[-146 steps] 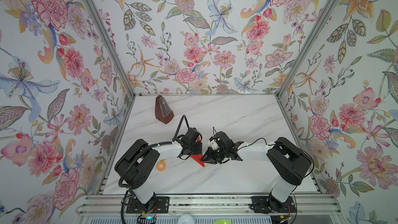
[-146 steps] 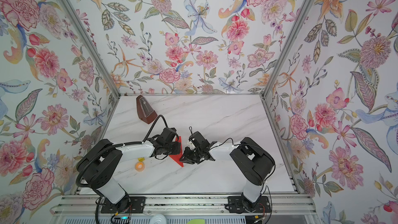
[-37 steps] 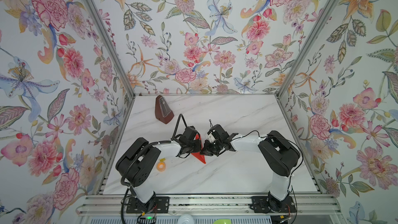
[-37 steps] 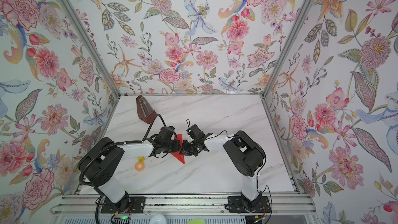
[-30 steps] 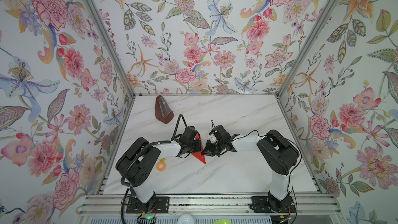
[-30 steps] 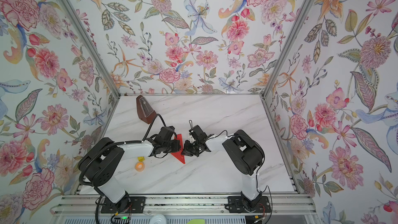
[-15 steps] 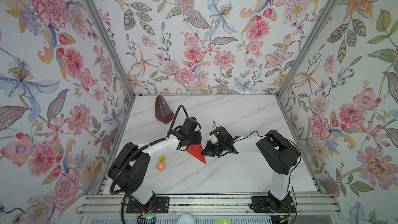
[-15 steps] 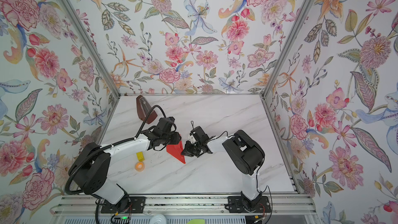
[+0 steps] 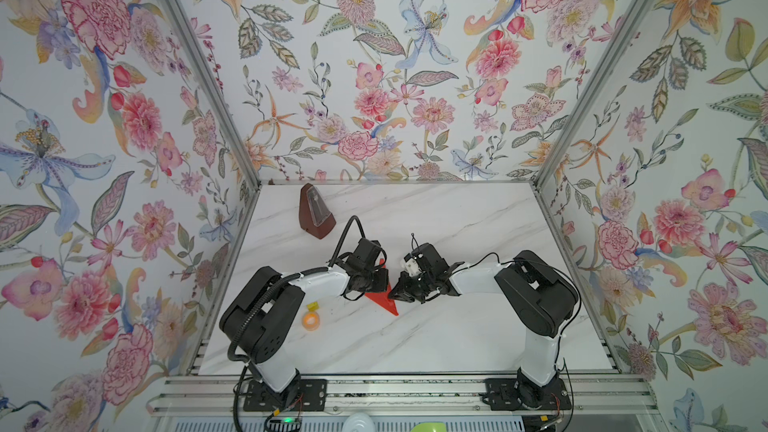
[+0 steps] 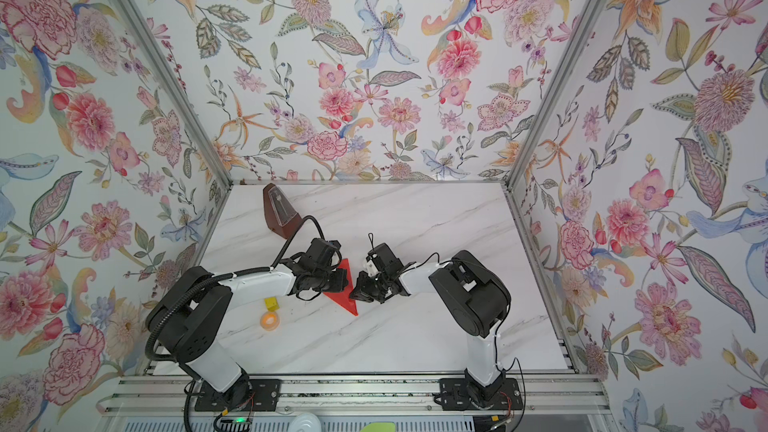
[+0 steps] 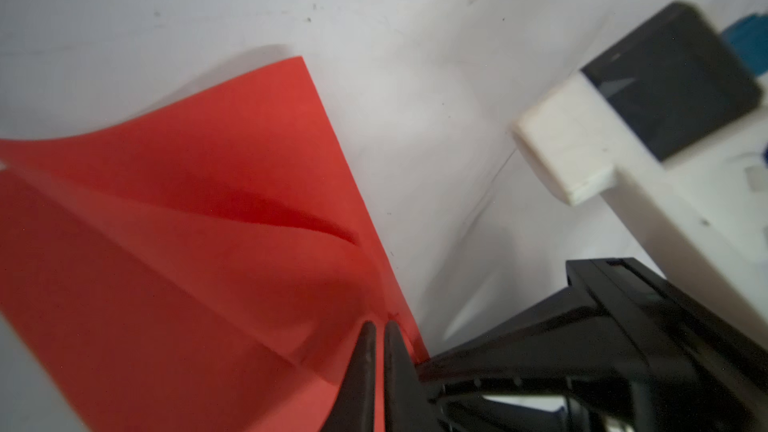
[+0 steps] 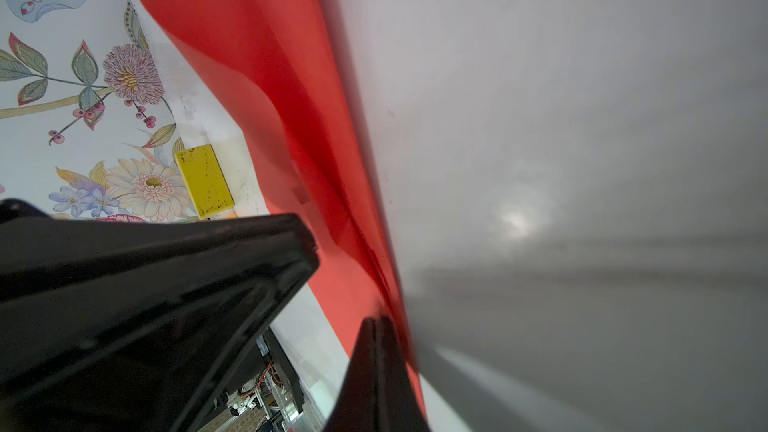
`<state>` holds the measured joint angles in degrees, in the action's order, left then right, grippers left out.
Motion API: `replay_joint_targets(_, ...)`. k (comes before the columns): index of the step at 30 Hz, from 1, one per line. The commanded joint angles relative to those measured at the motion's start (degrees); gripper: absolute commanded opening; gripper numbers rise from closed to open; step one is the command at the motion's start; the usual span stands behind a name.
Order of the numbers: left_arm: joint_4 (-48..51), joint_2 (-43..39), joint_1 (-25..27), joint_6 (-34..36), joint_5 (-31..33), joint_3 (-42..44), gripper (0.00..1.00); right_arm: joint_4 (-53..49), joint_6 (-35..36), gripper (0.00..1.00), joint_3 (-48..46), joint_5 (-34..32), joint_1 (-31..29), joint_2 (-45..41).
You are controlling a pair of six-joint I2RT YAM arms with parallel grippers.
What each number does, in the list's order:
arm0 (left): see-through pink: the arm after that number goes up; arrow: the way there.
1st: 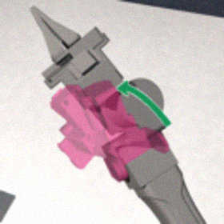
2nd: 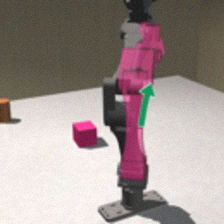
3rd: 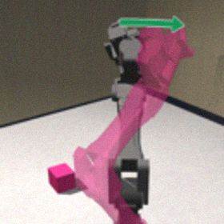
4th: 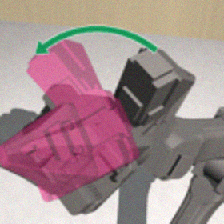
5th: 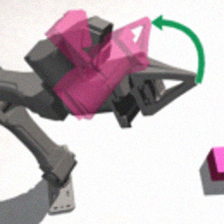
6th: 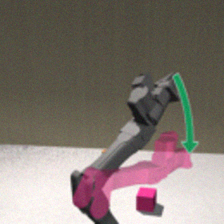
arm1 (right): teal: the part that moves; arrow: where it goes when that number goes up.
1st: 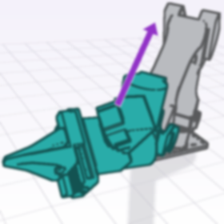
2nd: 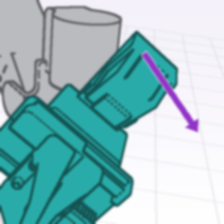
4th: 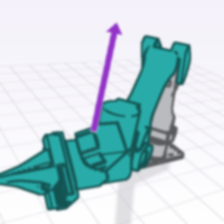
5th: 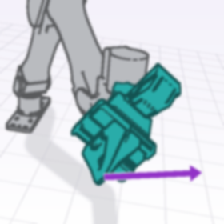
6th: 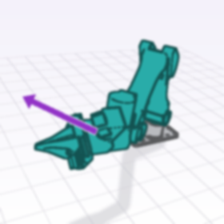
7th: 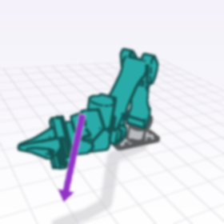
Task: Fold a paper plane with a square sheet of paper (fold left side to right side)
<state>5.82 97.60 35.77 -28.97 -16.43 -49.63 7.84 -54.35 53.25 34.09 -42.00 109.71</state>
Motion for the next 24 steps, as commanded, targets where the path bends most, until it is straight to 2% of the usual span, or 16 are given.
replay_joint_targets(1,-2.42,3.35,-1.66,-0.89,-0.67,-0.27,0.08,-8.62,1.04,0.00,-1.29,-3.50,-0.26,2.62)
replay_joint_targets(8,-5.65,6.17,-4.36,-2.64,-1.50,2.97,0.07,-10.29,1.92,0.00,-1.37,-4.07,-0.23,1.59)
replay_joint_targets(17,-8.62,6.73,-4.45,-4.23,-2.82,6.64,0.05,-13.38,2.69,0.04,4.01,-4.99,-0.21,-3.27)
replay_joint_targets(24,-9.99,6.20,-4.39,-5.08,-2.82,8.27,0.04,-10.55,1.20,0.04,7.08,-2.29,-1.28,-2.90)
